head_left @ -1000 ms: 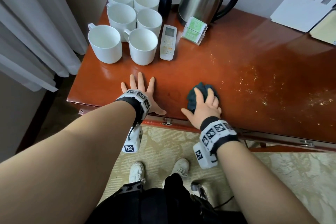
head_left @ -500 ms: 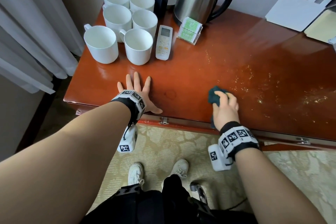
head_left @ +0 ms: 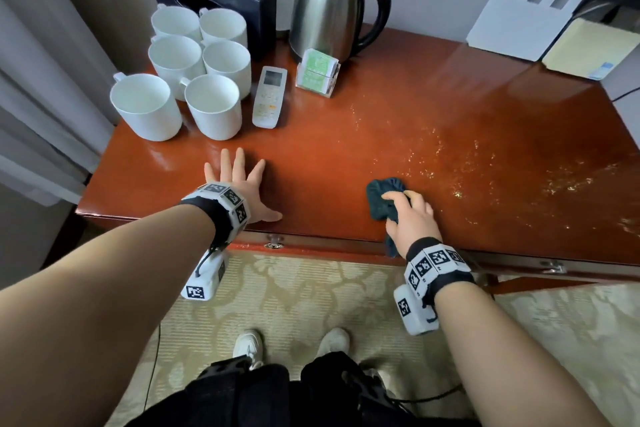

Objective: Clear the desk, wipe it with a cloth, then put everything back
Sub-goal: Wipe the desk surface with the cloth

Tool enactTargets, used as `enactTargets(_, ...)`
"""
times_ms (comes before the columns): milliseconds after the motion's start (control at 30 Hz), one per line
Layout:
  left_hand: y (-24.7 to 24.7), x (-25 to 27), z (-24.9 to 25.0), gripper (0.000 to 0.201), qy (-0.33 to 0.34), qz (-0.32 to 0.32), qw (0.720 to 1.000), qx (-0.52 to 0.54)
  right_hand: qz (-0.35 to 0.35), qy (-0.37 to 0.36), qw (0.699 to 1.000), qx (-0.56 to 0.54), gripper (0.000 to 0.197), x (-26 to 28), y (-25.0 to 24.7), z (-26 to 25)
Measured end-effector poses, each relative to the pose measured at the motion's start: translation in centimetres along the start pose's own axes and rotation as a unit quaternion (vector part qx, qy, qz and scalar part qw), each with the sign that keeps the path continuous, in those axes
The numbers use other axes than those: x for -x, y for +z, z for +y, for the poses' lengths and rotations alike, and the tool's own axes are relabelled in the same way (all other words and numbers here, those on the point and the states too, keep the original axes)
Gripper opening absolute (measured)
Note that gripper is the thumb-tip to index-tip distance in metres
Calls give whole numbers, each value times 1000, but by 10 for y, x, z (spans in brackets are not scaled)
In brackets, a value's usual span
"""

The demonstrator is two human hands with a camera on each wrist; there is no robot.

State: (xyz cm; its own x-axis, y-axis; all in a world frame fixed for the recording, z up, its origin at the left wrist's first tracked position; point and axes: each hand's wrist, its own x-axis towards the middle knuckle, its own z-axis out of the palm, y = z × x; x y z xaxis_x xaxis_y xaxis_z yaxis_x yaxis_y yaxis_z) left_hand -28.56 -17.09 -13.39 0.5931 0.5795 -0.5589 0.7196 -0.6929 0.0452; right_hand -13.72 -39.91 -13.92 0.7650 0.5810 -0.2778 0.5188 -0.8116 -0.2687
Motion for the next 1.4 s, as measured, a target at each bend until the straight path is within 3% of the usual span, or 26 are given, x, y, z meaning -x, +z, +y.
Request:
enactTargets(67, -4, -2, 26, 108, 17, 3, 1000, 13, -9, 25, 993, -118, 41, -10, -20, 14)
enactTargets(133, -8, -6, 53, 106, 7, -15, 999, 40, -17, 81, 956, -280, 42, -25, -42, 22)
enactTargets(200, -11, -11, 74, 105, -13, -27, 998, 58, -27, 119, 928, -351, 44, -44, -57, 27)
enactTargets(333, -14, -22, 104, 105, -18, -20, 998, 52, 34, 78, 991, -102, 50, -73, -69, 41)
enactTargets(500, -3, -30, 116, 121, -28, -40, 998, 49, -83, -25, 996, 32, 57, -83, -43, 27)
enactTargets(600, -1, -33, 118, 123, -38, -41, 997, 44, -80, -87, 986, 115, 55, -81, -22, 15)
enactTargets(733, -3, -33, 121, 123, -48, -49, 996, 55, -75, -162, 974, 141, 47, -78, -21, 41)
enactTargets(933, 0, -34, 119, 124, -46, -45, 996, 59, -20, -41, 996, 76, 48, -80, -61, 106)
enactTargets(1067, 0, -36, 118, 125, -43, -48, 996, 64, 72, -115, 991, -7, 47, -82, -66, 72)
enactTargets(1167, 0, -36, 118, 125, -45, -45, 996, 64, -23, -204, 978, 41, 47, -73, -42, 32)
enactTargets(1233, 0, -35, 119, 125, -44, -46, 996, 62, -63, -222, 968, 98, 44, -61, -23, 29)
enactTargets(1333, 0, -34, 118, 124, -45, -48, 996, 67, -40, -185, 977, 100, 39, -50, -21, 57)
enactTargets(1400, 0, -34, 117, 124, -45, -49, 995, 74, -36, -125, 986, 104, 37, -47, -30, 88)
